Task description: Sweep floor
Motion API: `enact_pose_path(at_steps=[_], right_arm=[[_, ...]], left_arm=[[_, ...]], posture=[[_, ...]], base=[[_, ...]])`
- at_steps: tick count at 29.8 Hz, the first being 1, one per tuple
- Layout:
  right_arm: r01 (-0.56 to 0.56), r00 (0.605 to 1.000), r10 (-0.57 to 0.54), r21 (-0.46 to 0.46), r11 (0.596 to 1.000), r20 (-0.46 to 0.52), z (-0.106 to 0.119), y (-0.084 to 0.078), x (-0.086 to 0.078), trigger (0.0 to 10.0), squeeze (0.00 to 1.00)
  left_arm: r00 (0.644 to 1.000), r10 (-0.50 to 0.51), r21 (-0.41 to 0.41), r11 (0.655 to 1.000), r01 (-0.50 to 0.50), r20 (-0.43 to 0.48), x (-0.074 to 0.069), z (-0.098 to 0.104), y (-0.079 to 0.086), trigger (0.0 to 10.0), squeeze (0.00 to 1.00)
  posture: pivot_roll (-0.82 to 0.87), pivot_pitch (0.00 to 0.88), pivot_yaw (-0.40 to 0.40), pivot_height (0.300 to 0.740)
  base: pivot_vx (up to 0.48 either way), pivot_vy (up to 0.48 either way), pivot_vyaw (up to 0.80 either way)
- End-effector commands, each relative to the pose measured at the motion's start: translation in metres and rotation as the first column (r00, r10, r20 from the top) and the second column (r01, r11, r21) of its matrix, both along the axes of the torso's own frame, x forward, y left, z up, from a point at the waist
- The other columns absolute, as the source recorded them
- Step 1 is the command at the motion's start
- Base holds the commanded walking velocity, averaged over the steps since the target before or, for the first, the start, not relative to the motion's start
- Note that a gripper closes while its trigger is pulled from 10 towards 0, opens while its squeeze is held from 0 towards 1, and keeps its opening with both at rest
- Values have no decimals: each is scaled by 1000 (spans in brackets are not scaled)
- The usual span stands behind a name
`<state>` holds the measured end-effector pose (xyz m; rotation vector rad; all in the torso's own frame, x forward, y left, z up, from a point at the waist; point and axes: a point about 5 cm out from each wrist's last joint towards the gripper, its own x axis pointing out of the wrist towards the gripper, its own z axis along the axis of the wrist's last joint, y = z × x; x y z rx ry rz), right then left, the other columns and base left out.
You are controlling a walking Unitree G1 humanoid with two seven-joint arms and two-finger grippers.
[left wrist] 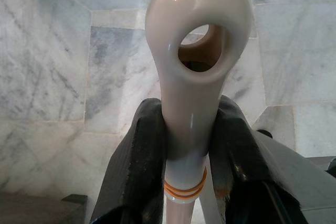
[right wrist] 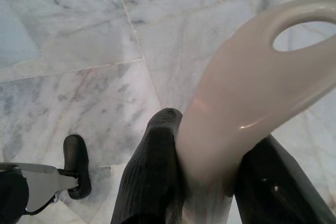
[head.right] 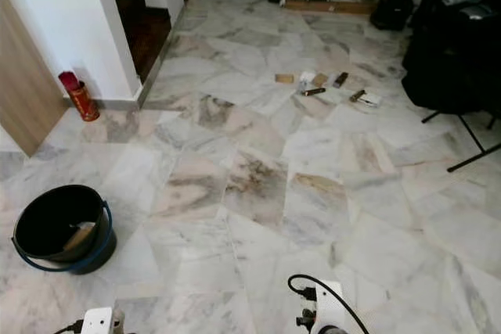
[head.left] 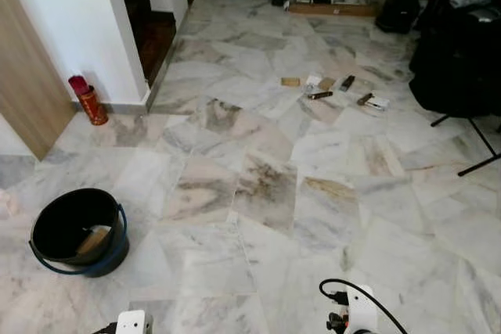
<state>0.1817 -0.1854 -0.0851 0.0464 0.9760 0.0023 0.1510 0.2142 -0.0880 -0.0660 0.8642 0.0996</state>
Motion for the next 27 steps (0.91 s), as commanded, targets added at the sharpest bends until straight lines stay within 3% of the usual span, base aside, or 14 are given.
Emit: enact_pose_path(at_steps=[1,27], right_arm=[[-8,1000,8,-12,1000,17,2,-1,3,10000,0],[-3,999,3,-11,1000,36,3,-2,4,10000,0]], left_arm=[[1000,-5,2,1000,5,-18,-4,-2,1,10000,0],[1000,12,-5,1000,-12,-17,-4,-2,-2,10000,0]], posture=[[-19,82,-49,740],[-25,77,-57,740]], base=[[330,0,0],[334,0,0]])
